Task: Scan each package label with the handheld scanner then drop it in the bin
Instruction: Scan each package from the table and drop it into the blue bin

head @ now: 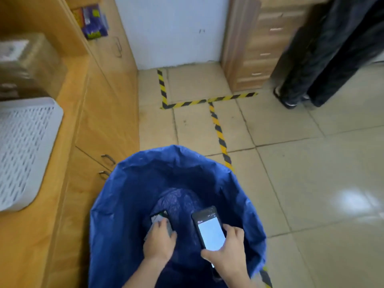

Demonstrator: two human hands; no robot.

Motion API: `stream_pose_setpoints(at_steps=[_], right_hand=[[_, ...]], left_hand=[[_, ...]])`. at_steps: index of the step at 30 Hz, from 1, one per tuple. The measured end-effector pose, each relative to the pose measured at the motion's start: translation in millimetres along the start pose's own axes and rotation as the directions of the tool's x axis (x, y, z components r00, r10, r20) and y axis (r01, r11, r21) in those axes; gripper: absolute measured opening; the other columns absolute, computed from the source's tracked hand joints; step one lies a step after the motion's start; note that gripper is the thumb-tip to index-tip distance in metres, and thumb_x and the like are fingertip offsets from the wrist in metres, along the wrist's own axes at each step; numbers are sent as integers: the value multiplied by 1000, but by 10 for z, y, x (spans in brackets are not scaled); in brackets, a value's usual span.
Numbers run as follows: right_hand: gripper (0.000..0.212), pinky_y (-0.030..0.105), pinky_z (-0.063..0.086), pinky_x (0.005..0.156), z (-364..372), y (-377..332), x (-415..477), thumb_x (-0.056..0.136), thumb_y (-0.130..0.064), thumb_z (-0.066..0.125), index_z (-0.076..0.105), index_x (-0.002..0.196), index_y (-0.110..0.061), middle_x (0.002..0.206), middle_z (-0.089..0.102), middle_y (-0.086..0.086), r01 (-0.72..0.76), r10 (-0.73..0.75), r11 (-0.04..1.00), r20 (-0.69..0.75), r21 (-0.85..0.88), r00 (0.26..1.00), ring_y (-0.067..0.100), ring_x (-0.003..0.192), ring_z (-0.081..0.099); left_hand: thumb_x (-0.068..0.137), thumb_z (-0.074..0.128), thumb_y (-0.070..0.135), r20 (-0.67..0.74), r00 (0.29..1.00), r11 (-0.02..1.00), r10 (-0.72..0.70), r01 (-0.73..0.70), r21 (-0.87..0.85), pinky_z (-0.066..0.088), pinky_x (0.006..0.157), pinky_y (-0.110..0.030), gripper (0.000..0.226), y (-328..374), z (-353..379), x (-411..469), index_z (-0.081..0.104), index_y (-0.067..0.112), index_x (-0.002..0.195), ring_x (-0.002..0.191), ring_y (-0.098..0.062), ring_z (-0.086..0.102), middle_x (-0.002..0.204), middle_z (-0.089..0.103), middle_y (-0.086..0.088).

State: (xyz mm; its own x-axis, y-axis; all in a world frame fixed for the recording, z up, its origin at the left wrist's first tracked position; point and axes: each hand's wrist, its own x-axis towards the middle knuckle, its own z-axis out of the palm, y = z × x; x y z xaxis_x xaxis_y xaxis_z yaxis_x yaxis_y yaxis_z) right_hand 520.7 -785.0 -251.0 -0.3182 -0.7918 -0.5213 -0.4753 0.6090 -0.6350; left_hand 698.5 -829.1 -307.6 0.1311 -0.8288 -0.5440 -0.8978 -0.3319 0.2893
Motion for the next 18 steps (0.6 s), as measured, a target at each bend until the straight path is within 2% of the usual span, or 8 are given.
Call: stream_pose_setpoints(at_steps=[4, 7, 9, 11, 15, 18], right_hand=[[82, 12, 32, 75, -682, 5, -659, 50, -29, 77, 42, 124, -20, 114, 32, -7, -2, 8, 998, -95, 69, 995, 4, 92, 41], [80, 11, 36, 68, -1247, 189, -1164, 50, -27, 74, 43, 123, -20, 109, 34, -7, 16, 9, 989, -169, 146, 985, 8, 95, 46], [77, 12, 40, 71, -1638, 386, -1528, 50, -26, 74, 45, 122, -22, 103, 36, -11, 31, 2, 989, -221, 144, 975, 9, 98, 47], [74, 17, 44, 71, -2033, 638, -1917, 50, -27, 73, 45, 118, -25, 101, 36, -12, 21, 29, 986, -293, 166, 956, 6, 92, 49], [71, 10, 41, 62, -2758, 1289, -2792, 46, -29, 69, 45, 113, -28, 104, 36, -12, 20, 99, 966, -440, 259, 892, -6, 88, 48], [70, 12, 42, 60, -3239, 1866, -3473, 45, -32, 70, 43, 109, -31, 103, 34, -15, -13, 157, 964, -524, 267, 837, -4, 87, 49]], left_hand=[[95, 48, 33, -61, 985, 986, 163, -162, 28, 49, 82, -34, 27, 375, -306, -622, 48, 24, 121, 110, -19, 53, 119, 53, 3], [96, 48, 37, -50, 958, 956, 283, -278, 96, 49, 86, -36, 31, 712, -412, -1123, 47, 26, 125, 110, -19, 57, 122, 54, 4], [96, 48, 37, -44, 929, 925, 367, -359, 126, 49, 88, -36, 33, 967, -430, -1504, 46, 26, 127, 112, -18, 57, 124, 54, 3], [96, 49, 34, -36, 886, 880, 463, -454, 137, 49, 86, -35, 33, 1258, -417, -1908, 47, 25, 128, 112, -17, 57, 122, 54, 2], [96, 50, 31, -12, 790, 781, 613, -603, 162, 49, 79, -35, 32, 1873, -223, -2820, 48, 25, 126, 103, -18, 57, 112, 56, 3], [95, 52, 31, 23, 699, 693, 715, -713, 105, 47, 77, -28, 34, 2337, 117, -3563, 48, 26, 129, 103, -16, 58, 115, 59, 5]])
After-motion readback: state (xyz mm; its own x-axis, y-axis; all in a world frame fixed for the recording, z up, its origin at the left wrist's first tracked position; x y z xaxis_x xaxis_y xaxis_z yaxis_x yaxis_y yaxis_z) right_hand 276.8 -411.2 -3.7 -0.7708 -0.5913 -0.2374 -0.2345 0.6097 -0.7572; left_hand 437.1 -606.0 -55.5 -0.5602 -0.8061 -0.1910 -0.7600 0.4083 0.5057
